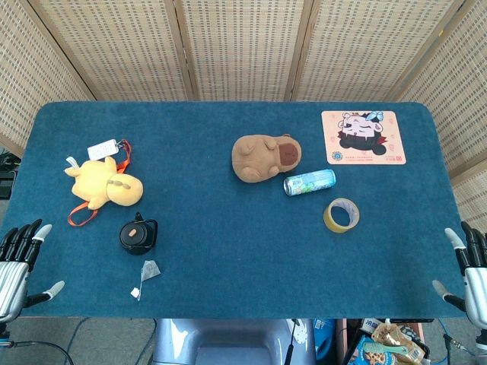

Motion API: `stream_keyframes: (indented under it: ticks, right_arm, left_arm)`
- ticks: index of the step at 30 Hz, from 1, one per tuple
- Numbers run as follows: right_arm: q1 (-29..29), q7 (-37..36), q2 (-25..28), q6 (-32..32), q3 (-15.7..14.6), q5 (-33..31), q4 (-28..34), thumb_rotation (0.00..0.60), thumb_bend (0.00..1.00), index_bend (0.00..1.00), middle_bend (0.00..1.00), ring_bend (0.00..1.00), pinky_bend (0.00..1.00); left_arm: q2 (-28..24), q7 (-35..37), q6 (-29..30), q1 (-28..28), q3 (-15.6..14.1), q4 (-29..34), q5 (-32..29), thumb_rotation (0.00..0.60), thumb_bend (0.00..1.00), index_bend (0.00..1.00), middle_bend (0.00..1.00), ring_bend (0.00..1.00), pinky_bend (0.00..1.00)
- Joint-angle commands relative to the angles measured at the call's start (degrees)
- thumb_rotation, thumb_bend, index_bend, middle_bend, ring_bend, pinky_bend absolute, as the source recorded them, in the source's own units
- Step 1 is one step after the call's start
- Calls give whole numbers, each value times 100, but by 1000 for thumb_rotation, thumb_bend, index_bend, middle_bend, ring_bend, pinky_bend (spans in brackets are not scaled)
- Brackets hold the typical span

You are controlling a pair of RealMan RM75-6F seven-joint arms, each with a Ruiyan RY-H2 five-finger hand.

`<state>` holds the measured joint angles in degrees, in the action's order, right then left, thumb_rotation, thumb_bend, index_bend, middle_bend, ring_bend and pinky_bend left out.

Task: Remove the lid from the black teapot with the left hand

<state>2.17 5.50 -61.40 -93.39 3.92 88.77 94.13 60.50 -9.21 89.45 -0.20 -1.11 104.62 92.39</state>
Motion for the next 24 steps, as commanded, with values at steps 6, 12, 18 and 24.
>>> stream_keyframes:
  ticks: [6, 12, 18, 24]
  right_arm:
    - [0, -8, 0, 13, -3, -12, 4, 600, 0, 0, 0, 0, 0]
    - [10, -57, 10, -9, 19, -45, 20, 600, 0, 0, 0, 0, 0]
    - [-29, -76, 7, 94, 71, -187, -2, 600, 0, 0, 0, 0, 0]
    - [-74, -17, -35, 189, 109, -299, -16, 600, 0, 0, 0, 0, 0]
  left_arm:
    - [24, 37, -33, -39, 27, -59, 0, 600, 56, 0, 0, 0, 0]
    - [345, 100, -586, -547, 298, -683, -85, 600, 57, 0, 0, 0, 0]
    - [634, 445, -1349, -1223, 423, -1511, 60, 600, 56, 0, 0, 0, 0]
    - [873, 485, -2104, -2078, 263, -2528, 810, 600, 57, 0, 0, 0, 0]
